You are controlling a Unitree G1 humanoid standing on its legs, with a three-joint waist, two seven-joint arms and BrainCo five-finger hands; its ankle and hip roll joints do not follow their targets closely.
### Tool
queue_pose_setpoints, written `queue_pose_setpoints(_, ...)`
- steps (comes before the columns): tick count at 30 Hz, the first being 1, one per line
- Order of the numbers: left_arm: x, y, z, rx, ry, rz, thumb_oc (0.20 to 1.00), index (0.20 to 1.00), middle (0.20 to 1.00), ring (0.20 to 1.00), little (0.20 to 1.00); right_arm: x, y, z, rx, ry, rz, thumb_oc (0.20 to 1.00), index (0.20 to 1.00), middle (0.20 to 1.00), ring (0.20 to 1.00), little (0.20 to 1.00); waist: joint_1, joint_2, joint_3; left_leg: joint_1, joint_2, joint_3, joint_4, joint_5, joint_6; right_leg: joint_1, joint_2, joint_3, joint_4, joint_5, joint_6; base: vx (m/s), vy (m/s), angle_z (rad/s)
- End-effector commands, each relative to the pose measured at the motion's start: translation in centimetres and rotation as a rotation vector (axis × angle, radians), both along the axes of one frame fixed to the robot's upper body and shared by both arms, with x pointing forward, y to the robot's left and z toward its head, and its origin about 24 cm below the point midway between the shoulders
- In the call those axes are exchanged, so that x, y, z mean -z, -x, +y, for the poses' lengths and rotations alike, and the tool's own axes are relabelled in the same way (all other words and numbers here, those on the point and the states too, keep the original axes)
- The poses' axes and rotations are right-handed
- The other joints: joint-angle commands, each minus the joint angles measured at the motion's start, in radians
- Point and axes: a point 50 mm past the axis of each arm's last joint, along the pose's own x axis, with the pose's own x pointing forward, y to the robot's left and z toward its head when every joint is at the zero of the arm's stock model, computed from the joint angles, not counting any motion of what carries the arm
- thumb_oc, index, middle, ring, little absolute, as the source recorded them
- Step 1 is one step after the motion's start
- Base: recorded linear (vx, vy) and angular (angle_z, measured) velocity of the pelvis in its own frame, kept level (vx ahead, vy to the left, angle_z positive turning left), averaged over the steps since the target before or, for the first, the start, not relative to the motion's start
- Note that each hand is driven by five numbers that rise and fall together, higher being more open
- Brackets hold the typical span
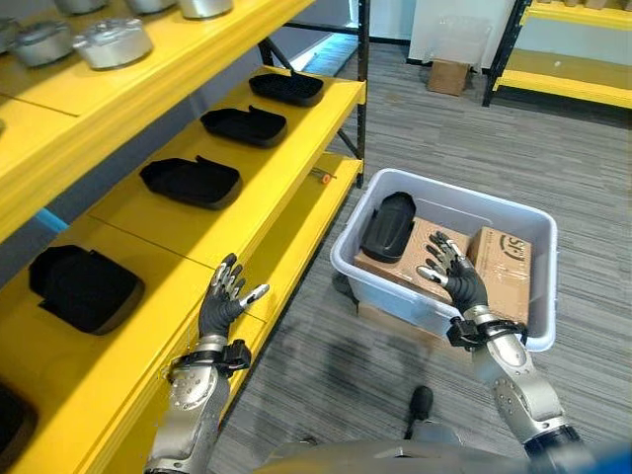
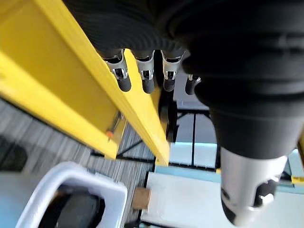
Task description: Move parts from the plastic box to the shelf.
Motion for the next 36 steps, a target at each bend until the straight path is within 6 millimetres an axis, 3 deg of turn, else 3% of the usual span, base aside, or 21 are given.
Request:
queue_pose_setpoints(1, -2.2, -1.0, 0.8, 0.026, -0.070, -0.094, 1.000, 1.000, 1.000, 1.000, 1.000, -2.7, 0.1, 0.3, 0.028, -0.058, -0.155, 1.000, 1.000, 1.000, 1.000, 1.000, -0.013, -0.031, -0.014, -0.027, 0.018, -0.083, -0.009, -0.016, -0.005, -0.012, -0.091, 0.035, 0.121, -0.094, 0.092, 0.15, -0.306, 0.23)
queue_pose_setpoints(5, -1.8, -1.0, 0.3, 0.050, -0.042, -0.080, 1.000, 1.000, 1.000, 1.000, 1.000, -2.8, 0.8, -1.0, 0.069, -0.051, -0.160, 1.000, 1.000, 1.000, 1.000, 1.000, -0.041, -0.015, -0.019, -0.043, 0.099, -0.069, 0.022, 0.024, -0.050, -0.007, -0.034, 0.022, 0.144, -0.169, 0.048, 0.12, -0.288, 0.15)
queue_pose_setpoints(8, -1.7, -1.0, 0.2, 0.050, -0.030, -0.077, 1.000, 1.000, 1.000, 1.000, 1.000, -2.9, 1.1, -1.6, 0.082, -0.037, -0.159, 1.000, 1.000, 1.000, 1.000, 1.000, -0.052, -0.005, -0.010, -0.068, 0.144, -0.076, 0.102, 0.097, -0.071, -0.008, 0.009, 0.031, 0.169, -0.216, 0.009, 0.11, -0.266, 0.17)
queue_pose_setpoints(10, -1.7, -0.7, 0.3, 0.041, -0.032, -0.075, 1.000, 1.000, 1.000, 1.000, 1.000, -2.8, 1.3, -1.6, 0.065, -0.033, -0.154, 1.000, 1.000, 1.000, 1.000, 1.000, -0.050, -0.010, -0.003, -0.083, 0.170, -0.094, 0.166, 0.167, -0.077, -0.006, 0.046, 0.052, 0.173, -0.237, -0.021, 0.08, -0.219, -0.07)
queue_pose_setpoints(12, -1.7, -0.7, 0.3, 0.041, -0.032, -0.075, 1.000, 1.000, 1.000, 1.000, 1.000, -2.8, 1.3, -1.6, 0.065, -0.033, -0.154, 1.000, 1.000, 1.000, 1.000, 1.000, -0.050, -0.009, -0.004, -0.084, 0.171, -0.095, 0.168, 0.167, -0.077, -0.007, 0.047, 0.052, 0.173, -0.237, -0.022, 0.09, -0.213, -0.21)
queue_pose_setpoints(13, -1.5, -0.1, 0.8, 0.031, -0.043, -0.061, 1.000, 1.000, 1.000, 1.000, 1.000, -2.7, 1.3, -1.5, 0.036, -0.023, -0.147, 1.000, 1.000, 1.000, 1.000, 1.000, -0.028, -0.041, 0.020, -0.159, 0.190, -0.147, 0.379, 0.257, -0.052, 0.026, 0.101, 0.095, 0.155, -0.260, -0.072, 0.21, -0.492, -0.31)
queue_pose_setpoints(14, -1.1, 0.2, 0.8, 0.025, -0.034, -0.043, 1.000, 1.000, 1.000, 1.000, 1.000, -2.8, 1.4, -1.8, 0.025, -0.007, -0.147, 1.000, 1.000, 1.000, 1.000, 1.000, -0.011, -0.059, 0.044, -0.214, 0.159, -0.169, 0.492, 0.244, -0.025, 0.054, 0.117, 0.112, 0.141, -0.278, -0.093, 0.22, -0.543, -0.37)
queue_pose_setpoints(16, -1.0, 0.2, 0.6, 0.031, -0.033, -0.040, 1.000, 1.000, 1.000, 1.000, 1.000, -2.9, 1.3, -2.0, 0.030, 0.010, -0.152, 1.000, 1.000, 1.000, 1.000, 1.000, 0.020, -0.072, 0.077, -0.346, 0.048, -0.206, 0.478, 0.155, 0.004, 0.081, 0.106, 0.124, 0.120, -0.283, -0.084, 0.09, -0.154, -0.69)
queue_pose_setpoints(17, -1.0, 0.4, 0.7, 0.030, -0.026, -0.042, 1.000, 1.000, 1.000, 1.000, 1.000, -3.0, 1.3, -2.0, 0.023, 0.010, -0.155, 1.000, 1.000, 1.000, 1.000, 1.000, 0.024, -0.075, 0.085, -0.374, 0.029, -0.215, 0.438, 0.128, 0.010, 0.092, 0.108, 0.129, 0.112, -0.286, -0.074, 0.13, -0.021, -0.68)
queue_pose_setpoints(19, -1.1, 0.5, 0.7, 0.032, -0.029, -0.046, 1.000, 1.000, 1.000, 1.000, 1.000, -2.9, 1.5, -2.0, 0.019, 0.016, -0.153, 1.000, 1.000, 1.000, 1.000, 1.000, 0.032, -0.072, 0.096, -0.390, 0.056, -0.215, 0.267, 0.172, -0.008, 0.108, 0.111, 0.135, 0.102, -0.295, -0.063, 0.18, 0.032, -0.35)
queue_pose_setpoints(20, -1.2, 0.4, 0.7, 0.034, -0.032, -0.050, 1.000, 1.000, 1.000, 1.000, 1.000, -2.8, 1.5, -2.0, 0.020, 0.018, -0.152, 1.000, 1.000, 1.000, 1.000, 1.000, 0.035, -0.064, 0.101, -0.397, 0.071, -0.221, 0.171, 0.233, -0.025, 0.113, 0.115, 0.133, 0.101, -0.301, -0.061, 0.19, 0.093, -0.62)
queue_pose_setpoints(22, -1.2, 0.1, 0.7, 0.032, -0.045, -0.056, 1.000, 1.000, 1.000, 1.000, 1.000, -2.6, 1.5, -2.0, 0.023, 0.022, -0.144, 1.000, 1.000, 1.000, 1.000, 1.000, 0.045, -0.047, 0.106, -0.435, 0.065, -0.250, 0.031, 0.286, -0.047, 0.130, 0.120, 0.137, 0.098, -0.307, -0.050, 0.17, 0.110, -0.30)
queue_pose_setpoints(23, -1.2, 0.1, 0.7, 0.032, -0.045, -0.056, 1.000, 1.000, 1.000, 1.000, 1.000, -2.6, 1.5, -2.0, 0.023, 0.022, -0.144, 1.000, 1.000, 1.000, 1.000, 1.000, 0.046, -0.047, 0.107, -0.430, 0.065, -0.248, 0.024, 0.289, -0.047, 0.131, 0.119, 0.138, 0.099, -0.308, -0.050, 0.25, 0.185, -0.08)
queue_pose_setpoints(24, -1.4, 0.1, 1.0, 0.016, -0.052, -0.066, 1.000, 1.000, 1.000, 1.000, 1.000, -2.6, 1.3, -1.6, 0.011, 0.032, -0.148, 1.000, 1.000, 1.000, 1.000, 1.000, 0.061, -0.035, 0.104, -0.408, 0.072, -0.290, 0.002, 0.304, -0.068, 0.157, 0.116, 0.172, 0.106, -0.329, -0.037, 0.25, 0.194, -0.35)
queue_pose_setpoints(29, -1.7, 0.3, 1.2, 0.003, -0.027, -0.089, 1.000, 1.000, 1.000, 1.000, 1.000, -2.2, 1.4, -0.6, -0.035, -0.004, -0.136, 1.000, 1.000, 1.000, 1.000, 1.000, 0.059, -0.019, 0.062, -0.345, 0.086, -0.260, 0.015, 0.268, -0.065, 0.193, 0.094, 0.224, 0.082, -0.330, -0.018, 0.27, 0.252, -0.79)
queue_pose_setpoints(30, -2.1, 0.1, 1.2, 0.010, -0.034, -0.107, 1.000, 1.000, 1.000, 1.000, 1.000, -2.2, 1.4, -0.6, -0.036, -0.010, -0.133, 1.000, 1.000, 1.000, 1.000, 1.000, 0.053, -0.026, 0.057, -0.337, 0.068, -0.241, 0.050, 0.225, -0.044, 0.209, 0.057, 0.236, 0.076, -0.321, 0.000, 0.26, 0.268, -0.59)
queue_pose_setpoints(36, -3.0, -0.1, 1.8, 0.019, -0.063, -0.126, 1.000, 1.000, 1.000, 1.000, 1.000, -1.9, 1.3, 0.2, -0.066, -0.018, -0.113, 1.000, 1.000, 1.000, 1.000, 1.000, 0.046, -0.055, 0.050, -0.353, 0.018, -0.176, 0.156, 0.117, -0.001, 0.195, -0.030, 0.249, 0.069, -0.280, 0.055, 0.18, 0.223, -0.32)
